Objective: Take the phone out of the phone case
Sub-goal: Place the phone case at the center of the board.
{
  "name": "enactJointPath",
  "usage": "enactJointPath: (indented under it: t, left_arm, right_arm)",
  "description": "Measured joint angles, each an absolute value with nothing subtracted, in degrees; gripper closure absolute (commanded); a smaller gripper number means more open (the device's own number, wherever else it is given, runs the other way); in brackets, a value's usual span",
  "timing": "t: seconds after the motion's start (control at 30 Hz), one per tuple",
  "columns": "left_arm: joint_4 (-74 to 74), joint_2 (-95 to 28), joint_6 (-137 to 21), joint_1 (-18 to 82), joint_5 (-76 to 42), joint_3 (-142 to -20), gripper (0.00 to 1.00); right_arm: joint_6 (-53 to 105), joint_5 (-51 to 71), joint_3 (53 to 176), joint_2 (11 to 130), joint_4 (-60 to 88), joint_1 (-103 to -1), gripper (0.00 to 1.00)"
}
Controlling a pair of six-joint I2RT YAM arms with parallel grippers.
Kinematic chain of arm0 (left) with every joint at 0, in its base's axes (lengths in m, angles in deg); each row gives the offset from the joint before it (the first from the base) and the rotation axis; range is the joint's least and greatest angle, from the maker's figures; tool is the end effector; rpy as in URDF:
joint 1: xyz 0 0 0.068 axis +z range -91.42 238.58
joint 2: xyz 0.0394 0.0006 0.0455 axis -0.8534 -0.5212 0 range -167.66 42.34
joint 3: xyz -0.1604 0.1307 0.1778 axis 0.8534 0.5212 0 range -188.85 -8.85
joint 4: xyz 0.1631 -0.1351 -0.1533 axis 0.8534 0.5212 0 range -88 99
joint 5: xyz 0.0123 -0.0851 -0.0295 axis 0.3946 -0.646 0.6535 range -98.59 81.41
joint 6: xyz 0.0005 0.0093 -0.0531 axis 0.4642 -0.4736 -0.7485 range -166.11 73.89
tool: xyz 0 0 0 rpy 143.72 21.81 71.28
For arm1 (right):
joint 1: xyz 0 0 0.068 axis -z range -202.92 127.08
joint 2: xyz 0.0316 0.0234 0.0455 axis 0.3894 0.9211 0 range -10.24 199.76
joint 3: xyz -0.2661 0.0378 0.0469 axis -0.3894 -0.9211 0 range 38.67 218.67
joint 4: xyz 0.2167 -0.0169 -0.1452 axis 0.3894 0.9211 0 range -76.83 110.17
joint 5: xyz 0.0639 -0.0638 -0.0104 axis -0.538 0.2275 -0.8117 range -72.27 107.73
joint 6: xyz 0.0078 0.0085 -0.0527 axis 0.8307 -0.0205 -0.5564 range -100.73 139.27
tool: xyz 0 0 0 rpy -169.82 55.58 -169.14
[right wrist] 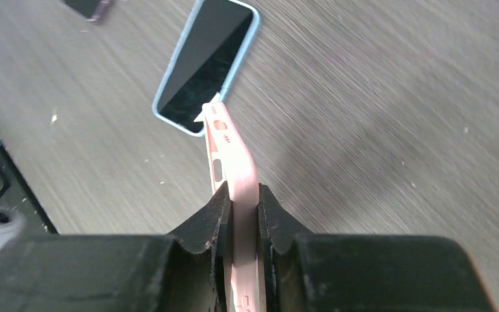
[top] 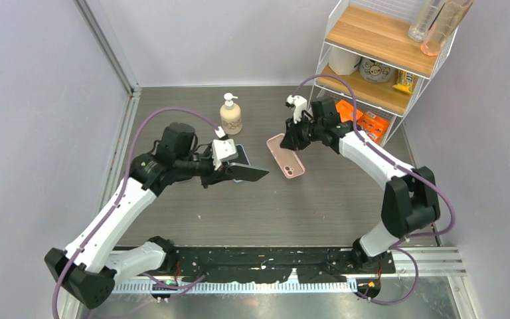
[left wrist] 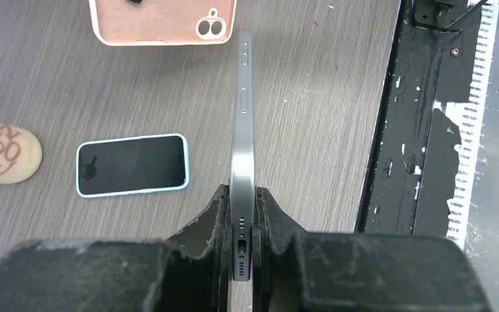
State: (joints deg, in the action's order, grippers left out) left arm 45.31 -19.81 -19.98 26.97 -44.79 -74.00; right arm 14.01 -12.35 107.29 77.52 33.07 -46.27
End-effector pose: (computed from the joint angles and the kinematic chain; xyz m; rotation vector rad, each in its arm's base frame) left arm 0.1734 -0.1313 0.3533 1.3520 1.7634 -0.7659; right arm 0.3070 0.1520 0.2876 -0.8288 2.0933 0.7599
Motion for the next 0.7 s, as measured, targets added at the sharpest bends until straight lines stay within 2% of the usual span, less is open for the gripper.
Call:
enactJointPath:
  t: [0.2, 0.6, 0.7]
  left_arm:
    - [46.1, -15.0, -18.8, 29.0, -45.9, -70.1, 1.00]
    - [46.0, -14.8, -19.2, 29.4, -46.0, -67.1, 1.00]
    - [46.0, -14.8, -19.5, 29.4, -45.9, -67.1, 1.00]
  right_arm:
    - [17.8, -9.3, 108.6, 85.3, 32.8, -44.6, 0.95]
    - [28.5, -9.8, 110.3, 96.3, 25.9, -41.8, 0.95]
    - [31.3, -10.2, 110.3, 98.3, 23.9, -41.4, 0.91]
